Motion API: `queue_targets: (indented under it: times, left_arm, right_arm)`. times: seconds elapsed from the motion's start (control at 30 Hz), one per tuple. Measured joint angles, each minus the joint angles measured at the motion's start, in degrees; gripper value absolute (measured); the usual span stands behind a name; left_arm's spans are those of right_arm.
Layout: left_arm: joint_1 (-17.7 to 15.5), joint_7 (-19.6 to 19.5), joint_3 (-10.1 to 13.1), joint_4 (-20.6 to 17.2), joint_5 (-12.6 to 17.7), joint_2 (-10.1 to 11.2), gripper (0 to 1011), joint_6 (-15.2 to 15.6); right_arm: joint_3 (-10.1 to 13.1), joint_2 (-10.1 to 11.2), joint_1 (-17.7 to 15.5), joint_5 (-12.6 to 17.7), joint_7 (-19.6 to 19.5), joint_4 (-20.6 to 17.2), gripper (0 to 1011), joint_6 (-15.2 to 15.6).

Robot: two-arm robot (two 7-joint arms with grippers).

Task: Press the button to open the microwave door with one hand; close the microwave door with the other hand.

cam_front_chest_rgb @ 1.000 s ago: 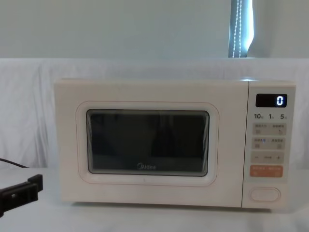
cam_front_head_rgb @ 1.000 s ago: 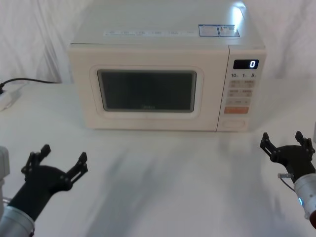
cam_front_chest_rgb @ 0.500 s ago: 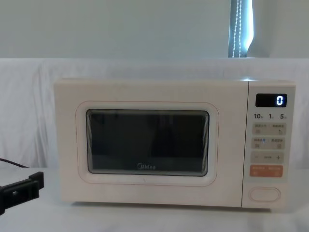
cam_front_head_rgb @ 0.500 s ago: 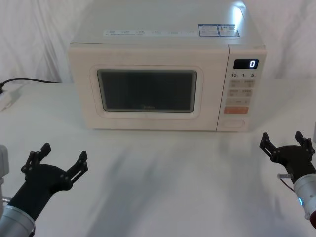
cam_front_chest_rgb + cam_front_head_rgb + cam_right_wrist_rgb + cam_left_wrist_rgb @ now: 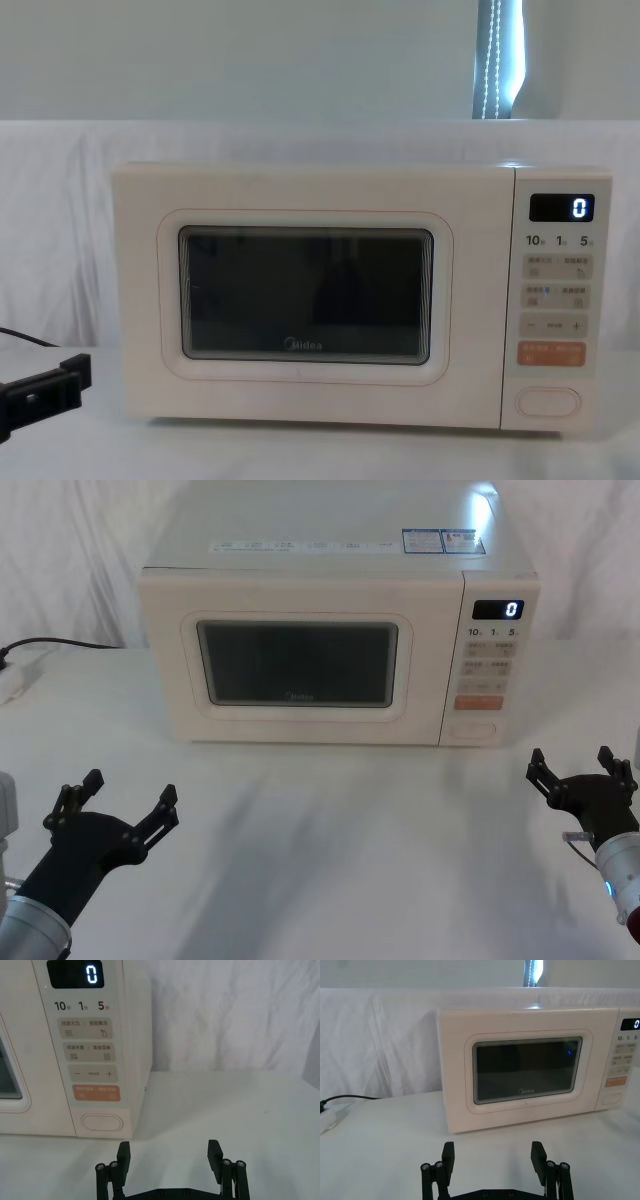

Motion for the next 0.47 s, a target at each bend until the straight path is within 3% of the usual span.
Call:
queue_targets:
  times: [0.47]
  left_arm:
    - [-0.03,0.0,0.0,-0.03,-0.07,0.0,1001,0.06]
  right_arm:
    - [0.0,0.0,0.0,0.0,0.0,0.0,1002,0.0]
